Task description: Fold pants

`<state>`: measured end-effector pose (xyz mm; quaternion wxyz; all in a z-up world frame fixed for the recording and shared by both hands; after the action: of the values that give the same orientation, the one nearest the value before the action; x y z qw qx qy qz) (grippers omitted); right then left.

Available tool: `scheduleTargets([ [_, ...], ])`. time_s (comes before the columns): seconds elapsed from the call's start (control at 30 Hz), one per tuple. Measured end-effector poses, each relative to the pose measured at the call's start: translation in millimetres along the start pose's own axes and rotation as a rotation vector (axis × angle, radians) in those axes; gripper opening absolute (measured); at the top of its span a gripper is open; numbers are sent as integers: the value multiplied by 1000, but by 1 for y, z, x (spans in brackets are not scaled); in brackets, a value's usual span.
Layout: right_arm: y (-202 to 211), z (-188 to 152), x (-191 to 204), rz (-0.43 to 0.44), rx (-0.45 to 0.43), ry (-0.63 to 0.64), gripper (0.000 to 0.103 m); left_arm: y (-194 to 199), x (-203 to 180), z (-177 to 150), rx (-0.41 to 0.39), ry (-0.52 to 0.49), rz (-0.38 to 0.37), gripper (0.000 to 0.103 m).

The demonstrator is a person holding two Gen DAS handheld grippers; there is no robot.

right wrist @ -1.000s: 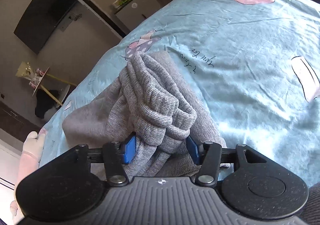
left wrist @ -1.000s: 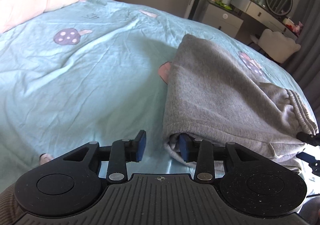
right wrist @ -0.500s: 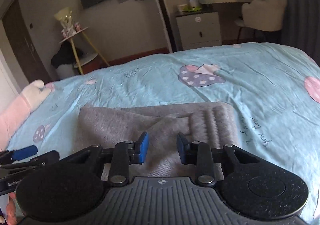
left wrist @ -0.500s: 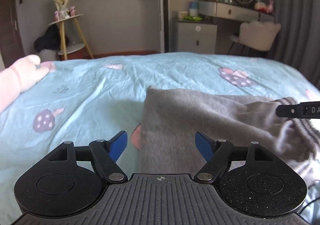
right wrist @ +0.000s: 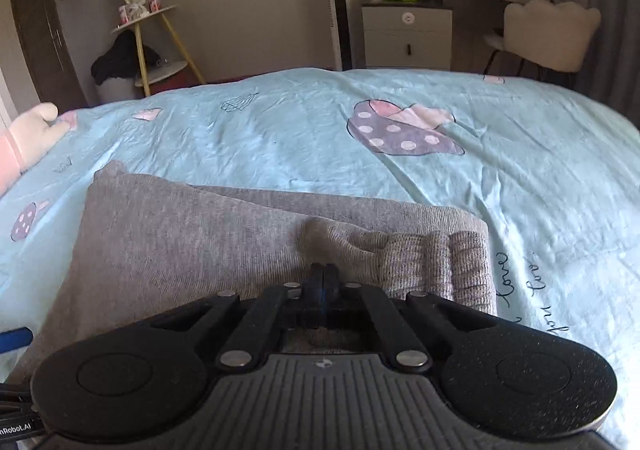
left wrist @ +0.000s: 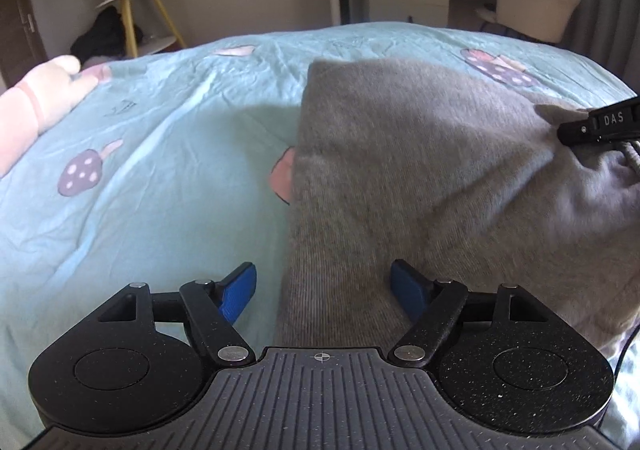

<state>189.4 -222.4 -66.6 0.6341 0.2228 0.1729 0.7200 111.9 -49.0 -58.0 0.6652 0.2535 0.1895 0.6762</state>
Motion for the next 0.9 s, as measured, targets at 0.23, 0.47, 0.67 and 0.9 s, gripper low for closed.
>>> scheduleTargets([
  [0.23,-2,33,43,182,-44,-28,47,-37,-7,75,-100,44,-12,95],
  [0.47,-20,8,22,73,20,43,29,-96,-10,62,43,-38,91,98],
  [0.67,48,14,-40,158,-57,-130,37,-72,35,30,139,78,-75,98],
  [0.9,54,-6,-100,113,67,-288,90,-63,40,19,225,193,-349,97],
])
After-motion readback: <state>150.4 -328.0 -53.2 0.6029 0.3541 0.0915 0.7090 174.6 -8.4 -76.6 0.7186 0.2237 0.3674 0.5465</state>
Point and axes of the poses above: each gripper's, at about its wrist camera, not at the fingertips, and y roughly against the way its jaws point, x to its left, z to its top, the point moved 5 cm from there along -y, roughly the way its jaws point, and after that the axes turned 11 degrees about -x, right-handed, at the moved point
